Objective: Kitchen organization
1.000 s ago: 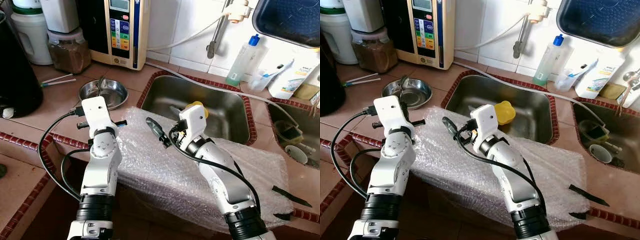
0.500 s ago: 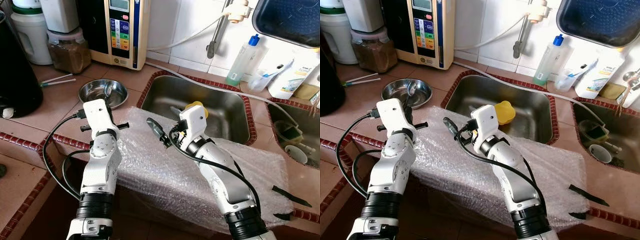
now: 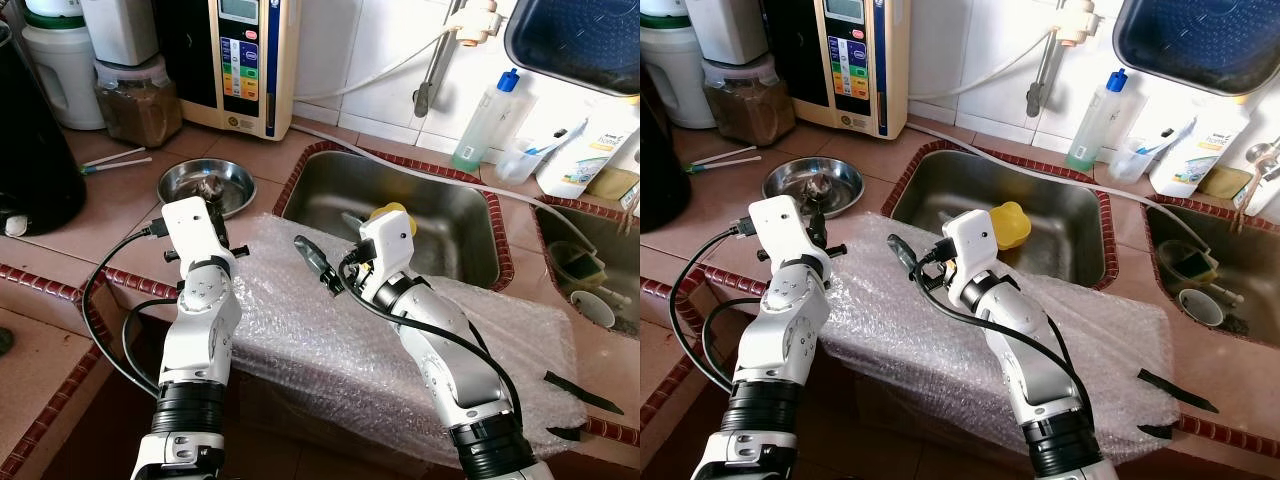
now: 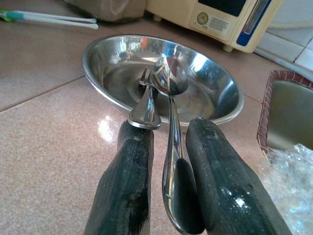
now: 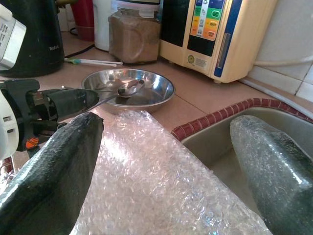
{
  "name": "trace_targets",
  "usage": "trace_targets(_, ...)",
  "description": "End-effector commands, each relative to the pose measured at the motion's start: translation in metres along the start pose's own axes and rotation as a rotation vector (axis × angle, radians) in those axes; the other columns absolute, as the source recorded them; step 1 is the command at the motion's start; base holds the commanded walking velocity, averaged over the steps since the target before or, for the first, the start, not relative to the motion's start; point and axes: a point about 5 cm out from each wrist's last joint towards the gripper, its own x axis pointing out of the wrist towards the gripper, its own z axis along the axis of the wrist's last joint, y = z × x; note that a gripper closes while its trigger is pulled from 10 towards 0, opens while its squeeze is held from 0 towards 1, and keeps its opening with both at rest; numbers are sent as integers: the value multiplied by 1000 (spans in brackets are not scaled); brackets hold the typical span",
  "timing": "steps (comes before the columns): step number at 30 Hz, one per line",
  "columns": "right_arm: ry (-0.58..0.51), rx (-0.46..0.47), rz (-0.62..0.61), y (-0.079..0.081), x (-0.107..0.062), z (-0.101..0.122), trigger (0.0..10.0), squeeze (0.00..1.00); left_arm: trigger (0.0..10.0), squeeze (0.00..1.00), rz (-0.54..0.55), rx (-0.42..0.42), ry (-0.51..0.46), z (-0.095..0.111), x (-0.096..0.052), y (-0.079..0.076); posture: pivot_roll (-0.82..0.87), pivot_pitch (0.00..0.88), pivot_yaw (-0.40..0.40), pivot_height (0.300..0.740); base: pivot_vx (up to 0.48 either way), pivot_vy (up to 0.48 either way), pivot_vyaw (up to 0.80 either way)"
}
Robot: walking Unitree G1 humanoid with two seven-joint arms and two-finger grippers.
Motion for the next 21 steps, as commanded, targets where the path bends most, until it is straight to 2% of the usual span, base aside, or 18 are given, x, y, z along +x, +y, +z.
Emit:
trace_targets(1, -9, -11, -8, -4, 0, 3, 10000, 992, 10000, 0, -20, -12, 13, 0, 1, -6, 77, 0, -116, 740, 0, 0, 0)
trace_targets(2, -9, -11, -8, -4, 0, 3, 10000, 992, 10000, 0, -20, -12, 13, 0, 1, -6, 77, 0, -116, 740, 0, 0, 0)
trace_targets(3, -9, -12, -7, -4, 0, 3, 10000, 988, 0, 0, -23, -20, 7, 1, 0, -6, 77, 0, -116, 740, 0, 0, 0)
trace_targets(15, -13, -15, -7, -5, 1, 4, 10000, 992, 0, 0, -43, -24, -20, 5, -1, -9, 78, 0, -114, 740, 0, 0, 0)
trace_targets(21, -13, -14, -9, -5, 1, 4, 10000, 992, 0, 0, -34, 22, -94, 13, -3, -9, 78, 0, -117, 740, 0, 0, 0)
